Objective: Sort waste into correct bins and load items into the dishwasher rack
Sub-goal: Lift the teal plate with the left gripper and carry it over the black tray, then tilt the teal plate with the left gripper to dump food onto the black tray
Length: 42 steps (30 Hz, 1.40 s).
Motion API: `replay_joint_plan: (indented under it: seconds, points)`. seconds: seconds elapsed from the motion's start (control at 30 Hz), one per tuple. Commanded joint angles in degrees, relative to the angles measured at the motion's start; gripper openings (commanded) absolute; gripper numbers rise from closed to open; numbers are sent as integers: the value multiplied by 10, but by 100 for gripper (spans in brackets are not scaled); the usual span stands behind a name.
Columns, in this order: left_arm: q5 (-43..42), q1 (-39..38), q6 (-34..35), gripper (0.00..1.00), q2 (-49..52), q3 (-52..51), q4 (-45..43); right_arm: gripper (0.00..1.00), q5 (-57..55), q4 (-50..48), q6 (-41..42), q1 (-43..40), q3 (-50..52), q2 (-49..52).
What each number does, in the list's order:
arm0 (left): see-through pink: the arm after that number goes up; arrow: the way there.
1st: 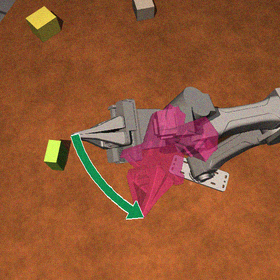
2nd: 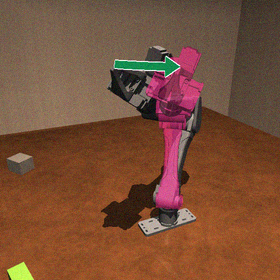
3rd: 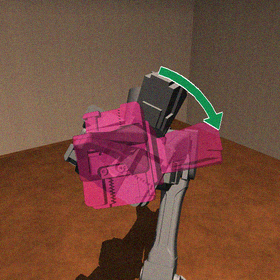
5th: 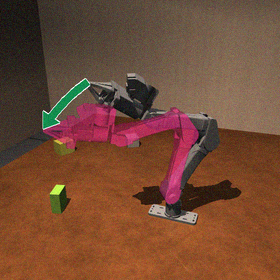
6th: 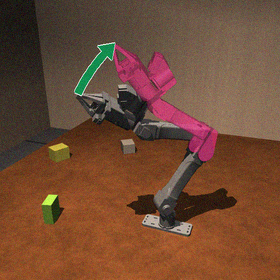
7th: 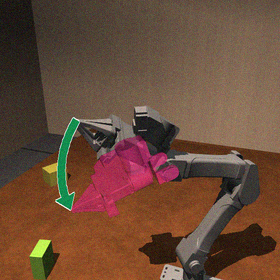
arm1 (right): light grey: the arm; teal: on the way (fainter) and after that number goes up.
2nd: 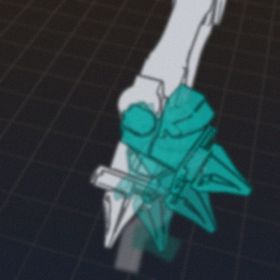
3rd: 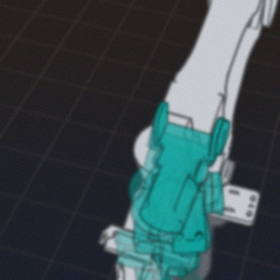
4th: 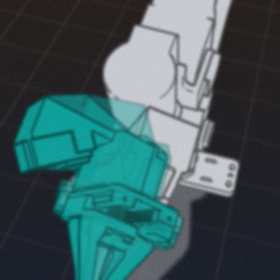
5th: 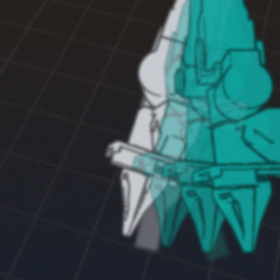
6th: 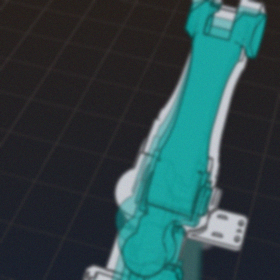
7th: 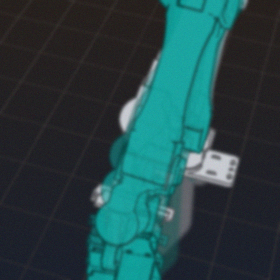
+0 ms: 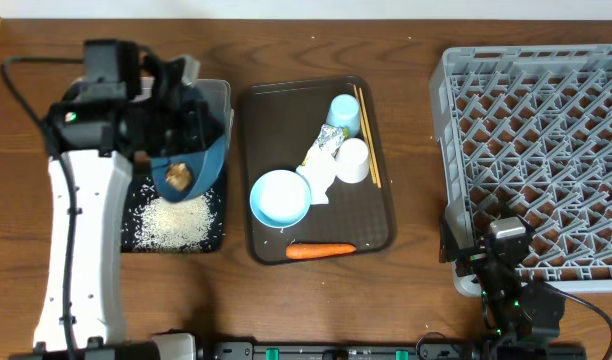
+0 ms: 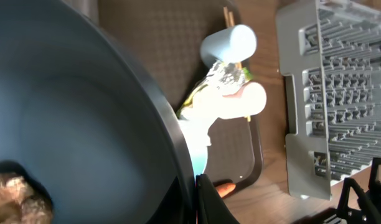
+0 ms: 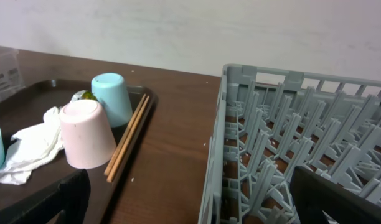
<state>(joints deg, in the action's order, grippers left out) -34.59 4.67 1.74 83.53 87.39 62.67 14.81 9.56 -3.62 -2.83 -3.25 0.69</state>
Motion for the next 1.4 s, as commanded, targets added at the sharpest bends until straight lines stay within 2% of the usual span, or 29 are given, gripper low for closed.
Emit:
replay_joint_plan:
  seconds: [0.0,0.13,0.27,0.43,0.63,0.87,1.13,1.37]
  points:
    - [-25,33,5,6,-58,-37,0,99,2,1,-7,-2,2,-2]
    - [-70,79,5,6,-115,-97,-21,99,2,1,-7,-2,2,-2]
    - [-170,137,5,6,-155,-149,-67,99,2,1,-7,-2,2,-2]
    - [-280,200,5,6,-153,-195,-92,99,2,1,-7,-2,2,-2]
    - [-316,250,-4,6,-147,-239,-95,99,2,1,-7,-2,2,-2]
    - [-401,296,-36,6,-146,-257,-115,99,2,1,-7,-2,2,-2]
    - [-445,362,-36,6,-120,-288,-123,99,2,1,-7,-2,2,-2]
    - [-471,384,-52,6,-77,-290,-127,99,2,1,-7,-2,2,-2]
